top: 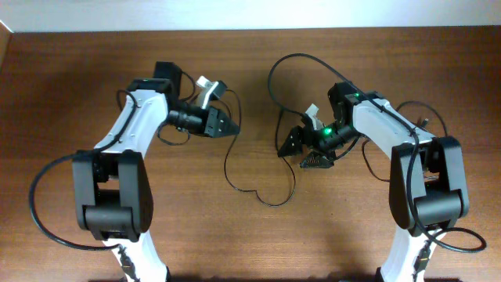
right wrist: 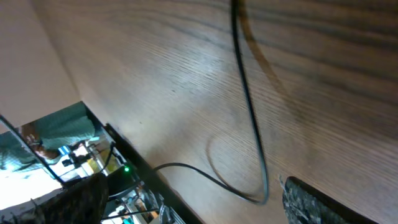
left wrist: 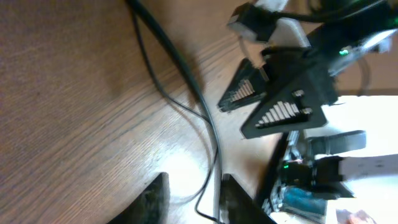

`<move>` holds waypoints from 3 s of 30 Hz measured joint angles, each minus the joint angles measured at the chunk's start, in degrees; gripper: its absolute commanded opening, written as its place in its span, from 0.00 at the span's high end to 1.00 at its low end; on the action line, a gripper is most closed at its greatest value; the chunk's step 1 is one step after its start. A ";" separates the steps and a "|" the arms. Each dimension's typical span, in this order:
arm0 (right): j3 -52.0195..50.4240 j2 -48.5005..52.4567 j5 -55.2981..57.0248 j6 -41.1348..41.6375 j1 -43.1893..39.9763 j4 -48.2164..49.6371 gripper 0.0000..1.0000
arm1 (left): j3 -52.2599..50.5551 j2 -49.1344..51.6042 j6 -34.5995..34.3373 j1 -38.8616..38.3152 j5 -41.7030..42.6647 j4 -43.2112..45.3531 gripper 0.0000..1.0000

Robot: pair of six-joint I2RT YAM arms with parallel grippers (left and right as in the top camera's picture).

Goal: Untangle cables

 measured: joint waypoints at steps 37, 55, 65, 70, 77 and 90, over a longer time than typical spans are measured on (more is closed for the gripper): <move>15.15 -0.48 6.21 0.13 20.00 3.17 0.96 | 22.60 1.16 -20.20 16.85 -37.24 -19.91 0.01; 17.20 -0.83 8.98 -17.57 28.28 -3.91 0.96 | 22.62 1.16 -20.20 16.85 -37.40 -19.91 0.01; 17.09 -0.83 34.07 19.91 18.84 1.64 0.96 | 22.62 1.16 -20.20 16.85 -37.40 -19.91 0.01; 17.09 -0.83 41.20 30.12 18.82 4.26 0.96 | 22.62 1.16 -20.20 16.85 -37.40 -19.91 0.01; 17.00 -0.90 32.94 17.00 17.92 11.91 0.96 | 22.62 1.16 -20.20 16.85 -37.40 -19.91 0.01; 17.38 -1.14 -7.69 -33.03 15.76 -7.32 0.96 | 22.62 1.16 -20.20 16.83 -37.42 -19.91 0.01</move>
